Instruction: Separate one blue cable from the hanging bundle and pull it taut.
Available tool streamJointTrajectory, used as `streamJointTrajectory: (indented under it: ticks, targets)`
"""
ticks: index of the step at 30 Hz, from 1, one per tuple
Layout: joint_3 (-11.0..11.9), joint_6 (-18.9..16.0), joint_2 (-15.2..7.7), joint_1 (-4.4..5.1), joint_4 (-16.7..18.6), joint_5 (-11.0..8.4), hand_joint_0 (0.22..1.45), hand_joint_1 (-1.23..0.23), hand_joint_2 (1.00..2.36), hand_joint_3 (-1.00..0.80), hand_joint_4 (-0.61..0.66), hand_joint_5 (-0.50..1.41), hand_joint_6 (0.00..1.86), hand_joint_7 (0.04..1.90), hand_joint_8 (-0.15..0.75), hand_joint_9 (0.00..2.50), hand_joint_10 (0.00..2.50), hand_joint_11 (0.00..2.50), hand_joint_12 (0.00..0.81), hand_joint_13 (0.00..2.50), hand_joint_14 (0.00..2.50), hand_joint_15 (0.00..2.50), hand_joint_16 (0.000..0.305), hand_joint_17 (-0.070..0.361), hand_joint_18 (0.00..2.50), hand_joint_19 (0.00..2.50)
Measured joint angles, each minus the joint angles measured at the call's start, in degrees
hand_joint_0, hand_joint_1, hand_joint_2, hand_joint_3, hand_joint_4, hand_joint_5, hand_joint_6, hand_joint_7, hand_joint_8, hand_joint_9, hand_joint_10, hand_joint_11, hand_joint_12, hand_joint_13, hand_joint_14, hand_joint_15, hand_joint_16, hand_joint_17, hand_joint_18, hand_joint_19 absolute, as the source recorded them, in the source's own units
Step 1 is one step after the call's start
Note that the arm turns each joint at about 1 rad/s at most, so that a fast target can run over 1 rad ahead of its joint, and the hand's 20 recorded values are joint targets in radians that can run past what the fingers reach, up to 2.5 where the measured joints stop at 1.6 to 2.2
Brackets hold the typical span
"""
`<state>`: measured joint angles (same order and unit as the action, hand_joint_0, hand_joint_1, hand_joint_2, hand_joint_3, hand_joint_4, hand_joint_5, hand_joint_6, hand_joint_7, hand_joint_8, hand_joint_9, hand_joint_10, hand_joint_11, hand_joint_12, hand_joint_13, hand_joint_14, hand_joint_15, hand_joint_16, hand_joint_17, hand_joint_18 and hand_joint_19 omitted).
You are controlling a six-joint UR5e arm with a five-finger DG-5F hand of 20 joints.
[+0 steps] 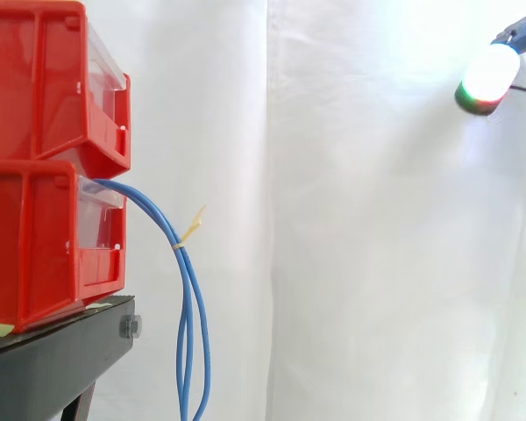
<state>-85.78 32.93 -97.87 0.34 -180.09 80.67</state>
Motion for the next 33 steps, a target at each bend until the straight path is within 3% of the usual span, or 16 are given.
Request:
streamJointTrajectory:
  ticks: [6, 11, 15, 21, 25, 30, 33]
  targets:
    - [0.0, -1.5, -4.4, -0.14, 3.4, 0.34, 0.32, -0.47, 1.0, -0.5, 0.26, -0.17, 0.5, 0.62, 0.333, 1.73, 0.02, 0.51, 0.431, 1.66, 0.02, 0.62, 0.094, 0.212, 1.89, 0.28]
    - [0.0, -5.0, -8.2, -0.2, 7.7, 1.67, 0.32, -0.47, 1.0, -0.5, 0.26, -0.17, 0.5, 0.62, 0.339, 1.73, 0.02, 0.51, 0.43, 1.67, 0.02, 0.62, 0.094, 0.213, 1.88, 0.28]
    - [0.0, -8.3, -11.3, 0.16, 12.7, 2.72, 0.32, -0.47, 1.0, -0.5, 0.26, -0.17, 0.5, 0.63, 0.339, 1.73, 0.02, 0.51, 0.43, 1.66, 0.02, 0.61, 0.094, 0.212, 1.86, 0.29]
    - [0.1, -9.3, -14.4, 0.82, 18.0, 2.83, 0.32, -0.48, 1.0, -0.5, 0.25, -0.17, 0.5, 0.63, 0.341, 1.73, 0.02, 0.51, 0.421, 1.67, 0.02, 0.64, 0.092, 0.208, 1.84, 0.28]
    - [0.0, -9.4, -15.6, 1.65, 21.0, 1.54, 0.32, -0.48, 1.0, -0.5, 0.26, -0.17, 0.5, 0.63, 0.346, 1.73, 0.02, 0.51, 0.423, 1.68, 0.02, 0.64, 0.091, 0.206, 1.84, 0.28]
    - [0.0, -9.2, -16.7, 2.87, 21.8, -2.47, 0.32, -0.48, 1.0, -0.5, 0.25, -0.17, 0.5, 0.63, 0.342, 1.74, 0.02, 0.51, 0.421, 1.69, 0.02, 0.65, 0.091, 0.204, 1.83, 0.28]
    - [0.4, -9.9, -19.1, 2.89, 22.7, -2.81, 0.32, -0.48, 1.0, -0.5, 0.26, -0.17, 0.5, 0.63, 0.346, 1.74, 0.02, 0.51, 0.43, 1.68, 0.02, 0.65, 0.09, 0.203, 1.83, 0.29]
